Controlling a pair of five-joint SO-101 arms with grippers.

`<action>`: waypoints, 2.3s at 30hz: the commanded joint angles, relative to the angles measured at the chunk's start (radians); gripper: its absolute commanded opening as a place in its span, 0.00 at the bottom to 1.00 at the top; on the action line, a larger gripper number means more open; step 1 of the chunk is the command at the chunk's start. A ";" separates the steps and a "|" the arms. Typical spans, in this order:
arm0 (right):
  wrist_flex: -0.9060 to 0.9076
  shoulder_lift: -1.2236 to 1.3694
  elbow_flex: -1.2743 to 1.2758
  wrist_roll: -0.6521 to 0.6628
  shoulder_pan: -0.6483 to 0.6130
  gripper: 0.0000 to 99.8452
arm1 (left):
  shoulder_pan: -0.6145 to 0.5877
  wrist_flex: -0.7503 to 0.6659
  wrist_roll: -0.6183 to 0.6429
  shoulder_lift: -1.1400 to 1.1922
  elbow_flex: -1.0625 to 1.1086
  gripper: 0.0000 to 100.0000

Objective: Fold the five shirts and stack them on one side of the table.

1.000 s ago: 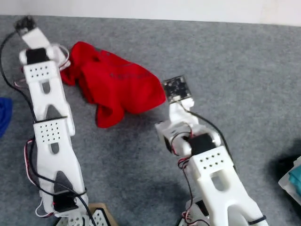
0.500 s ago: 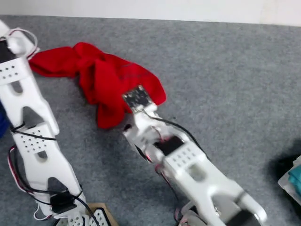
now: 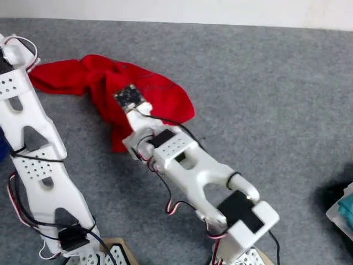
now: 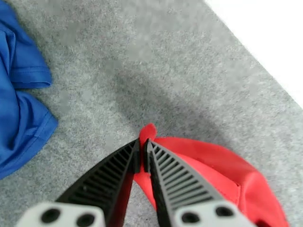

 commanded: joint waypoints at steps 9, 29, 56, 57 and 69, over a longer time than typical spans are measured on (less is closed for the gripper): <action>-0.016 -0.022 -0.062 0.048 -0.010 0.30 | -0.021 -0.043 0.012 0.081 -0.041 0.01; -0.016 -0.013 -0.119 0.048 -0.036 0.24 | -0.019 -0.037 0.012 0.081 -0.041 0.01; 0.036 -0.012 -0.122 0.049 0.007 0.06 | -0.005 -0.012 0.012 0.082 -0.041 0.01; 0.036 -0.008 -0.122 0.049 0.008 0.06 | -0.005 -0.012 0.012 0.082 -0.039 0.01; 0.101 -0.228 -0.111 0.049 0.173 0.01 | 0.038 -0.052 0.009 0.028 -0.045 0.01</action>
